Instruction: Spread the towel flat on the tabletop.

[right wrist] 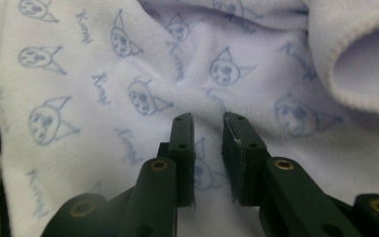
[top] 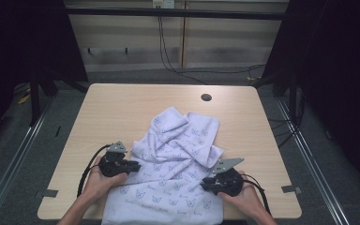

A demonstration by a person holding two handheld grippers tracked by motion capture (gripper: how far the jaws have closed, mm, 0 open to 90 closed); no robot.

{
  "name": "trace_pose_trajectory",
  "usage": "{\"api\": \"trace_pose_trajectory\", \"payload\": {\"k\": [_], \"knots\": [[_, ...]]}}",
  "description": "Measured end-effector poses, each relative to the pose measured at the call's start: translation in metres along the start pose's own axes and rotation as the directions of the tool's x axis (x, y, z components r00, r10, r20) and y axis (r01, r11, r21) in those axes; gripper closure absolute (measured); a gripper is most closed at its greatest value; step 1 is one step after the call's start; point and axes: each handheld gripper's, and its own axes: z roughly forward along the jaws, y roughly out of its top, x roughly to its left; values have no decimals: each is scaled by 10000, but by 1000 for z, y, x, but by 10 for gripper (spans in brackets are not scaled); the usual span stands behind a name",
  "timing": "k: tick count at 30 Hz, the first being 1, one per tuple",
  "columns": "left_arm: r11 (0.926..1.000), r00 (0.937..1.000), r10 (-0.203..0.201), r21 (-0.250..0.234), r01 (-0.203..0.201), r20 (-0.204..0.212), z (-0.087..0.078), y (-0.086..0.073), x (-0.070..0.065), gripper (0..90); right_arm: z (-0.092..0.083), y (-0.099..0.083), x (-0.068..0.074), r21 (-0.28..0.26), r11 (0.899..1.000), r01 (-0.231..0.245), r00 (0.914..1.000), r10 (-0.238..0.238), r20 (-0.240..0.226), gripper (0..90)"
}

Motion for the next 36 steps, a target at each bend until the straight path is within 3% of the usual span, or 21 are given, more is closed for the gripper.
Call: {"api": "trace_pose_trajectory", "payload": {"k": [1,2,3,4,7,9,10,12,13,15,16,17,18,19,21,25,26,30,32,34,36], "knots": [[10000,10000,0,0,0,0,0,0,0,752,0,0,0,0,10000,0,10000,0,0,750],[10000,9977,88,-28,-90,-680,-1,-1,1,752,-5,-3,0,163,9999,-20,10000,18,96,752],[10000,9965,79,-26,-81,-835,-3,-2,2,733,-12,-10,1,222,9998,20,9996,-26,272,768],[9997,9971,-29,-255,9,-763,-3,-6,1,728,-16,-14,3,300,9995,139,9992,-150,364,773],[9998,9981,-177,-1,178,-594,-7,-9,-9,725,-29,-25,7,541,9984,150,9997,-160,198,770],[9993,9976,355,175,-345,-591,-13,-16,-23,725,-36,-31,14,862,9961,183,9997,-168,-181,770],[9993,9976,355,175,-345,-591,-13,-16,-23,724,-36,-31,14,862,9961,183,9997,-168,-181,770],[9995,9999,154,281,-155,31,-24,-29,-39,722,-44,-38,24,1227,9924,47,9976,38,-692,763],[9995,9999,154,281,-155,31,-24,-29,-39,723,-44,-38,24,1227,9924,47,9976,38,-692,763],[9998,9976,-79,176,67,681,-30,-36,-43,710,-46,-36,23,496,9987,-135,9966,175,-799,697],[9998,9976,-79,176,67,681,-30,-36,-43,704,-48,-32,19,-70,9992,-393,9965,387,-744,657],[9994,9955,-61,-325,92,943,-32,-31,-43,693,-49,-26,14,-481,9974,-539,9975,515,-490,614],[9994,9955,-61,-325,92,943,-32,-31,-43,684,-49,-26,14,-481,9974,-539,9975,515,-490,614],[9982,9952,36,-600,23,982,-31,-19,-43,681,-48,-9,1,-1213,9907,-620,9980,630,46,577],[9964,9930,80,-852,20,1175,-27,-6,-44,669,-44,4,-9,-1462,9851,-906,9945,972,382,559],[9972,9927,54,-752,37,1207,-14,8,-43,676,-33,26,-28,-1509,9823,-1113,9908,1215,597,545],[9981,9908,84,-623,1,1354,-6,10,-46,680,-21,33,-36,-1073,9878,-1125,9921,1177,433,525],[9979,9854,450,-542,-365,1643,-1,7,-55,679,-1,29,-33,-457,9903,-1310,9899,1332,483,498],[9982,9882,492,-401,-438,1448,3,2,-60,673,8,24,-27,-525,9879,-1458,9882,1480,399,546],[9978,9891,661,-69,-658,1317,7,-1,-62,661,7,27,-29,-958,9835,-1532,9877,1555,165,673],[9958,9875,916,-52,-917,1284,10,-3,-64,654,6,30,-31,-1122,9811,-1577,9866,1612,235,696]]}}
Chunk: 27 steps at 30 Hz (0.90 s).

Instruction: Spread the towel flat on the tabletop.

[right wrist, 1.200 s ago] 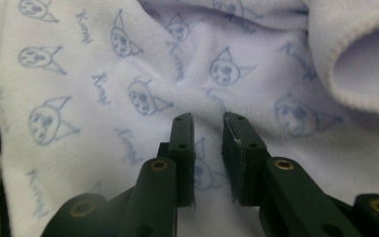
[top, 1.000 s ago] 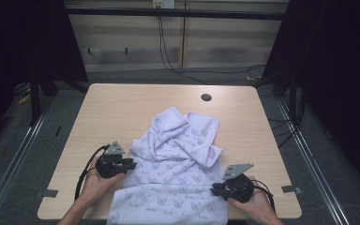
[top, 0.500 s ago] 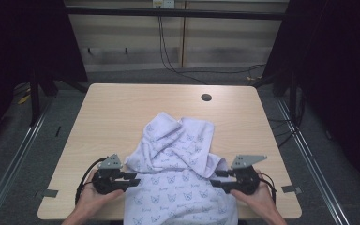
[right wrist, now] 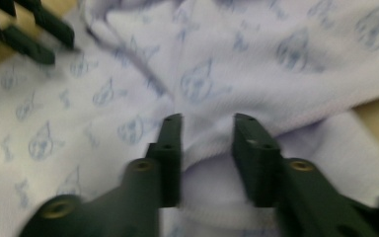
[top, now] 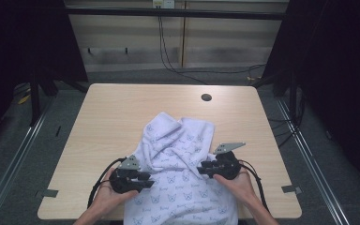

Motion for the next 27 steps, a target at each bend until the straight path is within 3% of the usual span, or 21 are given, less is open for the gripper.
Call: {"api": "trace_pose_trajectory", "payload": {"k": [1,2,3,4,7,8,11,12,14,17,18,19,20,21,22,23,25,26,27], "knots": [[9999,9999,127,47,-127,-116,0,0,-1,646,-1,7,-4,-224,9992,-316,9995,318,86,826],[9998,9996,202,53,-201,-178,0,0,-3,643,-1,14,-8,-258,9996,-151,9997,156,200,897],[9998,9996,202,53,-201,-178,0,0,-3,641,-1,14,-8,-258,9996,-151,9997,156,200,897],[9999,9996,164,-22,-164,-230,0,-1,-3,640,-5,18,-8,-430,9991,-26,9983,51,576,823],[9999,9990,134,-61,-137,-427,-1,-2,-1,641,-14,16,-5,-534,9985,109,9976,-71,692,685],[9999,9988,18,-98,-23,-484,-1,-2,0,643,-17,8,-5,-231,9997,-12,9984,25,570,626],[9997,9981,-99,-245,84,-616,-1,-2,3,618,-11,-4,-4,326,9993,-187,9982,168,584,582],[9977,9970,-261,-637,215,-729,-3,-1,2,595,-8,-7,-3,371,9990,-249,9985,230,501,567],[9963,9976,-331,-809,281,-611,-3,1,3,597,-2,-10,-1,504,9982,-319,9981,291,537,527],[9989,9979,-222,-419,196,-608,2,2,3,598,2,-8,-2,281,9979,-580,9978,570,347,515],[9991,9984,94,-399,-117,-564,7,2,0,596,6,-4,-5,121,9965,-823,9964,820,202,515],[9993,9982,170,-328,-189,-572,7,3,-1,596,9,-1,-6,96,9969,-786,9965,783,288,541],[9993,9987,147,-349,-164,-488,8,3,-3,597,12,1,-7,87,9967,-804,9963,801,318,644],[9993,9987,147,-349,-164,-488,8,3,-3,595,12,1,-7,87,9967,-804,9963,801,318,644],[9992,9981,262,-280,-277,-551,8,3,-3,594,13,7,-8,-289,9972,-690,9969,701,370,828],[9990,9982,270,-331,-288,-537,8,2,-4,594,13,7,-8,-289,9972,-690,9969,701,370,828],[9991,9984,280,-294,-294,-483,6,1,-3,594,6,19,-7,-912,9954,-292,9968,359,717,867],[9988,9985,399,-261,-409,-372,2,-4,-5,595,-7,37,-11,-1493,9888,-87,9948,236,987,874],[9984,9979,528,-180,-535,-368,-1,-6,-8,595,-15,47,-15,-1725,9850,31,9918,190,1264,875]]}}
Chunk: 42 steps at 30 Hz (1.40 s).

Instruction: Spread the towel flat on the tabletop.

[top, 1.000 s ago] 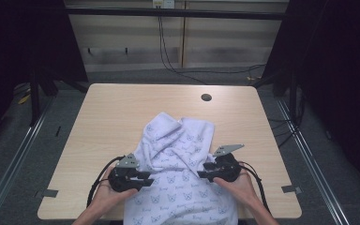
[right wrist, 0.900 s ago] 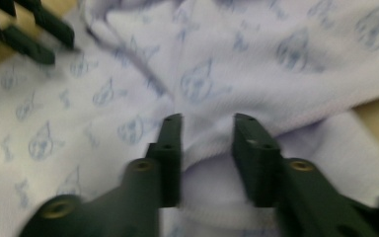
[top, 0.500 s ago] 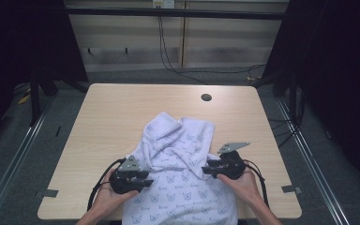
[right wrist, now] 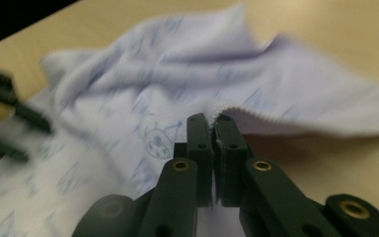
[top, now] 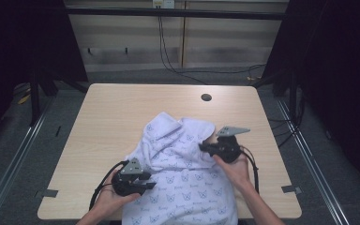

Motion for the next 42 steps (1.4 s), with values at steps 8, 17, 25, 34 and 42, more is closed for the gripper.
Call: {"api": "trace_pose_trajectory", "payload": {"k": [8,17,25,34,42], "knots": [[9970,9968,727,232,-735,337,-18,-18,-20,612,-28,50,-61,-345,9994,91,9811,-23,1935,825],[9861,9902,-765,-1381,925,1167,-45,-3,8,618,-21,-3,-37,608,9981,131,9968,-178,785,652],[9806,9846,-1687,-1094,1629,-458,-4,34,65,628,5,-57,11,2129,9721,985,9946,-893,-522,735],[9909,9709,-1339,-111,1344,-1987,10,21,77,646,-37,-88,15,2786,9534,1162,9899,-882,-1110,726],[9884,9797,-1493,63,1515,-1337,-17,-5,56,600,-69,-108,40,3038,9466,1078,9811,-520,-1862,688]]}}
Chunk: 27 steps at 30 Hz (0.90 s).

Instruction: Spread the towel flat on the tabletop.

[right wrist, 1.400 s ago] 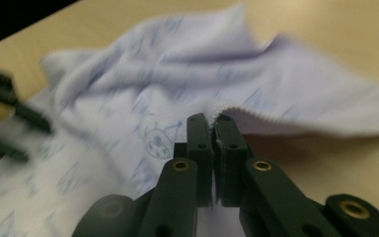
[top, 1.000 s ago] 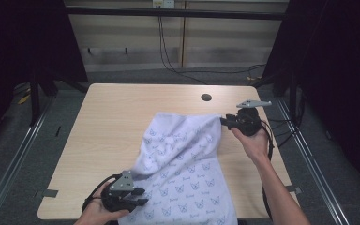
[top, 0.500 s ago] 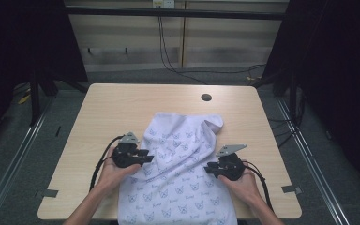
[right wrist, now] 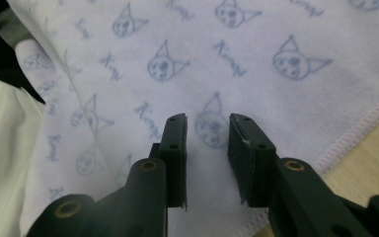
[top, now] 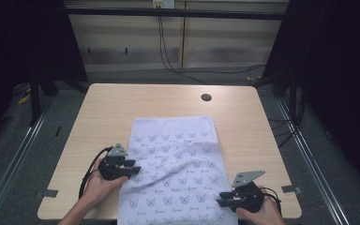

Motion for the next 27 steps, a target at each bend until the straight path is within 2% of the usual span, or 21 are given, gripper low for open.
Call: {"api": "trace_pose_trajectory", "payload": {"k": [1,2,4,6,7,8,9,10,11,12,13,14,15,17,18,21,22,23,24,26,27], "knots": [[10000,9998,29,-44,-28,196,-5,-6,-6,597,-2,3,-3,-352,9994,-50,10000,52,70,674],[10000,9998,43,-26,-43,174,-5,-7,-6,598,-3,10,-7,-763,9971,-28,9997,47,250,673],[9998,9991,-179,-104,183,374,-3,-5,-1,597,-5,27,-16,-1436,9896,8,9978,87,654,668],[9993,9990,-381,-47,380,-238,-1,0,6,640,-1,49,-28,-1762,9842,183,9948,-3,1020,667],[9988,9982,-482,-138,477,-370,2,3,10,640,4,59,-36,-1837,9826,260,9924,-32,1231,666],[9981,9978,-565,-246,556,-350,5,5,14,641,10,68,-45,-1974,9803,47,9917,207,1266,664],[9981,9978,-565,-246,556,-350,5,5,14,640,10,68,-45,-1974,9803,47,9917,207,1266,664],[9964,9965,-767,-380,754,-335,8,7,19,640,17,77,-55,-2080,9780,-155,9895,449,1375,664],[9959,9955,-863,-314,851,-394,10,12,24,641,25,84,-64,-1873,9822,-115,9859,423,1616,664],[9956,9951,-884,-340,870,-446,12,14,27,640,36,92,-75,-1669,9859,-111,9804,435,1920,660],[9964,9947,-813,-298,796,-635,15,17,30,640,49,100,-90,-1710,9845,-394,9783,728,1940,654],[9947,9917,-972,-422,939,-841,19,22,35,640,55,105,-97,-1782,9827,-507,9735,884,2108,648],[9947,9917,-972,-422,939,-841,19,22,35,639,55,105,-97,-1782,9827,-507,9735,884,2108,648],[9946,9912,-942,-525,896,-933,23,25,39,639,63,113,-108,-1873,9793,-770,9697,1172,2142,635],[9942,9901,-969,-564,915,-1012,26,28,41,636,72,116,-115,-1574,9835,-897,9626,1262,2396,630],[9944,9897,-932,-601,870,-1083,29,31,43,623,78,113,-121,-1421,9861,-860,9635,1186,2401,667],[9909,9895,-1100,-883,1018,-942,33,32,45,607,75,110,-125,-1534,9820,-1102,9577,1462,2480,667],[9909,9895,-1100,-883,1018,-942,33,32,45,601,75,110,-125,-1534,9820,-1102,9577,1462,2480,667],[9928,9888,-931,-859,833,-1169,35,33,44,601,74,109,-126,-1556,9824,-1037,9570,1411,2533,668],[9982,9917,-345,-521,282,-1235,38,38,40,541,72,106,-128,-1585,9828,-942,9511,1360,2775,674],[9973,9908,-447,-633,368,-1275,42,41,39,527,68,105,-132,-1468,9848,-929,9355,1368,3257,674]]}}
